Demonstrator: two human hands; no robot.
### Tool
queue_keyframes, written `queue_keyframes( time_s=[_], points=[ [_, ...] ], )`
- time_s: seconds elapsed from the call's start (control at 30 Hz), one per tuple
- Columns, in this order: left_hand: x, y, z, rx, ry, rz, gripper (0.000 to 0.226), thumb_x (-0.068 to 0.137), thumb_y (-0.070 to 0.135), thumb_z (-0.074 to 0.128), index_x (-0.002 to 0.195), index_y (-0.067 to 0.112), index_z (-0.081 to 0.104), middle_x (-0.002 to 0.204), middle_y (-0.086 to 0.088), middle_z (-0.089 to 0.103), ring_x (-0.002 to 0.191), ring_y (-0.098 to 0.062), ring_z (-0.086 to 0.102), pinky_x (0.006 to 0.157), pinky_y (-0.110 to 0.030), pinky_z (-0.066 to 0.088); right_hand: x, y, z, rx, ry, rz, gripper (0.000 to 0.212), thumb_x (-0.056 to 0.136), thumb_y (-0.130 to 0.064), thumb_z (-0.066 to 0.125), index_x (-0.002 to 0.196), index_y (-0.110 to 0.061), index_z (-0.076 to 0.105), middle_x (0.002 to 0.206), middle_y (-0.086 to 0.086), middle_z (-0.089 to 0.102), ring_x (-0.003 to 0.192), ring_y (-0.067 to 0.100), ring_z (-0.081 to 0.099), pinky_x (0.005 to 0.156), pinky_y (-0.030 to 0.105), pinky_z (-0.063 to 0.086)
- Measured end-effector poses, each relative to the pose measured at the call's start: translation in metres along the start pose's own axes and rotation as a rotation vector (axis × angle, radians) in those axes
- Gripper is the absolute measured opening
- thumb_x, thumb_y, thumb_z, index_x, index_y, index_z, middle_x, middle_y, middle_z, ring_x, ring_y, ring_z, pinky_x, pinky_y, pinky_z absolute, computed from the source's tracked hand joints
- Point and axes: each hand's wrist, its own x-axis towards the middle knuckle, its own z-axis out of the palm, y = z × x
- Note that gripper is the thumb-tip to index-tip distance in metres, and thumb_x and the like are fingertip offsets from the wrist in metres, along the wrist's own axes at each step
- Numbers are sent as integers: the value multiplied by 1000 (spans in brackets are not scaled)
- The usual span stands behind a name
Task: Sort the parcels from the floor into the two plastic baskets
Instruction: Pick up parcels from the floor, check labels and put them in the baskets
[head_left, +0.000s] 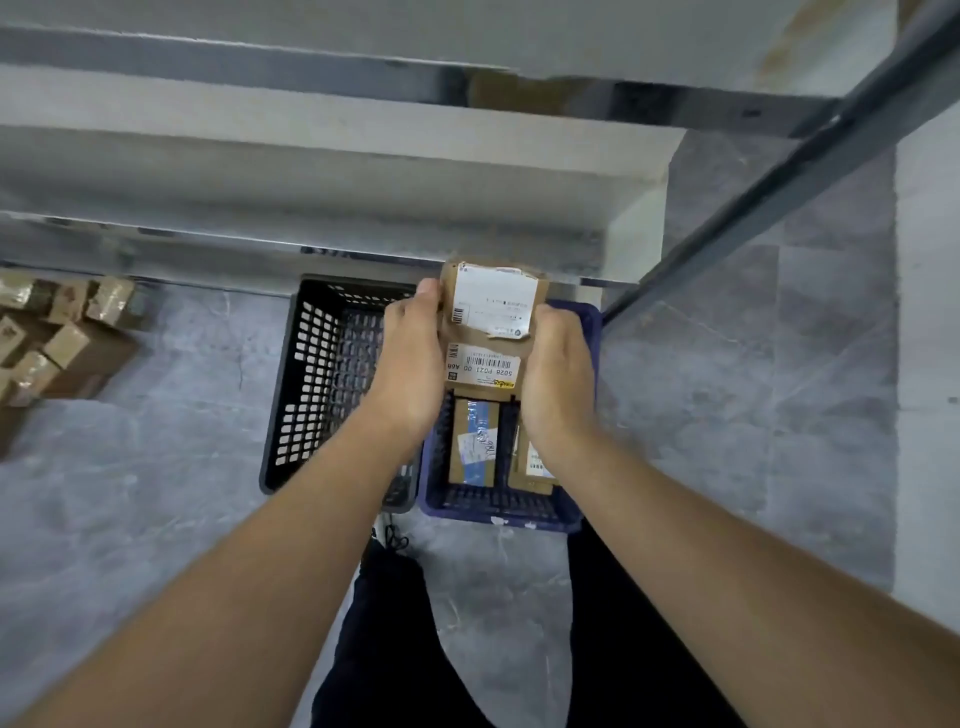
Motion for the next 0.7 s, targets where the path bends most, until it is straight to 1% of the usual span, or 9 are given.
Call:
queue_keyframes(
  time_s=[0.07,0.13,0.2,0.27,0.33,0.43,0.57,0.63,0.7],
  points=[
    [22,-21,2,18,-10,-13,69,84,78,27,130,36,57,130,10,63,121,-6,58,107,-41,44,20,21,17,-5,-4,44,67,88,-69,33,113,-19,71,109,1,76,103,18,70,95,44,55],
    [49,-42,2,20,-27,-20,48,101,61,25,106,38,66,108,15,73,108,-6,65,104,-40,49,45,52,32,-6,-10,80,75,84,-69,34,114,-10,69,112,13,75,106,34,70,96,59,56],
    [74,-65,2,23,-35,-56,49,106,53,25,96,35,68,99,15,74,104,-10,67,102,-43,51,67,79,46,22,-14,109,78,83,-66,37,115,0,65,116,25,71,110,49,67,94,67,57],
    [98,-91,2,28,-40,-93,52,99,64,28,111,35,69,112,11,72,111,-13,66,104,-46,49,84,97,57,49,-21,190,78,78,-69,39,116,-8,70,116,18,75,111,42,71,99,64,58],
    [123,-122,3,14,-49,-127,54,99,64,27,121,34,67,118,7,71,109,-10,65,104,-43,49,100,119,67,92,-40,243,79,75,-73,40,117,-16,73,115,9,79,110,33,74,101,56,60],
    [161,-161,10,-27,-70,-145,55,103,57,27,125,29,68,105,7,74,94,-9,69,99,-42,53,130,153,78,100,-51,273,63,95,-61,41,119,-14,74,111,5,81,108,29,75,87,43,61],
    [206,-206,20,-25,-9,-163,61,103,60,25,142,27,58,110,16,65,98,0,61,99,-39,50,167,197,92,103,-65,316,60,95,-64,40,124,-24,74,117,-4,80,108,17,72,82,33,51],
    [221,-227,28,-25,-2,-176,56,106,56,25,140,25,58,109,15,64,94,2,60,89,-32,50,187,219,97,90,-57,332,55,105,-57,38,122,-22,75,115,-3,81,107,19,74,79,34,53],
    [230,-243,38,-33,-22,-204,49,106,55,26,122,29,65,105,13,66,95,-5,64,86,-31,52,201,237,98,92,-49,366,57,107,-54,35,122,-17,75,115,4,81,109,24,74,86,40,57]
  ],
)
